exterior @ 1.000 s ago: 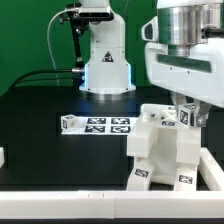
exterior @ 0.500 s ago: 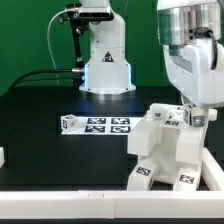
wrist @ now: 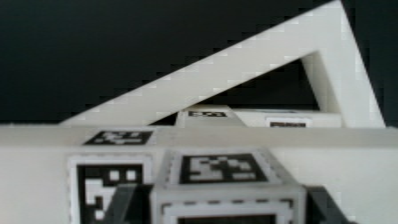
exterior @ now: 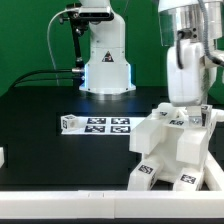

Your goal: Assemble chair

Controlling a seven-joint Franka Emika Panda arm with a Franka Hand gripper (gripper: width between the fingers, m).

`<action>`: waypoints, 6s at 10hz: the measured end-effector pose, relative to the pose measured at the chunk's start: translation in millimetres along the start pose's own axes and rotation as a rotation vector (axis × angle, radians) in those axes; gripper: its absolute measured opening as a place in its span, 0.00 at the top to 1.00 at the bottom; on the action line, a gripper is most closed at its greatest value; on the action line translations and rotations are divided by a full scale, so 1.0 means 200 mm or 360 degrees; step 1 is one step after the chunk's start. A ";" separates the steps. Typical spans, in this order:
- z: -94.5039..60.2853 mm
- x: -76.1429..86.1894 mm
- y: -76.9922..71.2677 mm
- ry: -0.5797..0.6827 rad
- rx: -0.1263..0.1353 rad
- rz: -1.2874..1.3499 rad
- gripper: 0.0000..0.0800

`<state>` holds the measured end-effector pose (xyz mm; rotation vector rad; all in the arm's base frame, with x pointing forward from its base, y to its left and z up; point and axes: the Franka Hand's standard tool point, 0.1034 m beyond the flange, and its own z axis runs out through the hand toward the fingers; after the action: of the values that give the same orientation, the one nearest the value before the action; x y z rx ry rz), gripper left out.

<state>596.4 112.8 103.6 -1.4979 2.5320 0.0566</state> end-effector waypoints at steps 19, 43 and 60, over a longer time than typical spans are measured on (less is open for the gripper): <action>-0.14 0.06 -0.06 -0.0064 0.0041 -0.0222 0.19; -0.11 1.10 0.06 -0.0131 -0.0134 -0.1749 0.19; 0.05 1.63 0.51 -0.0274 -0.0604 -0.1573 0.19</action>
Offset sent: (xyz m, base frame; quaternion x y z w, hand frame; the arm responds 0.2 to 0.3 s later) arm 0.0003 -0.0015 -0.0007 0.0050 0.0030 0.1300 0.9915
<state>357.4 -117.6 26.0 -2.5677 1.4589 0.4982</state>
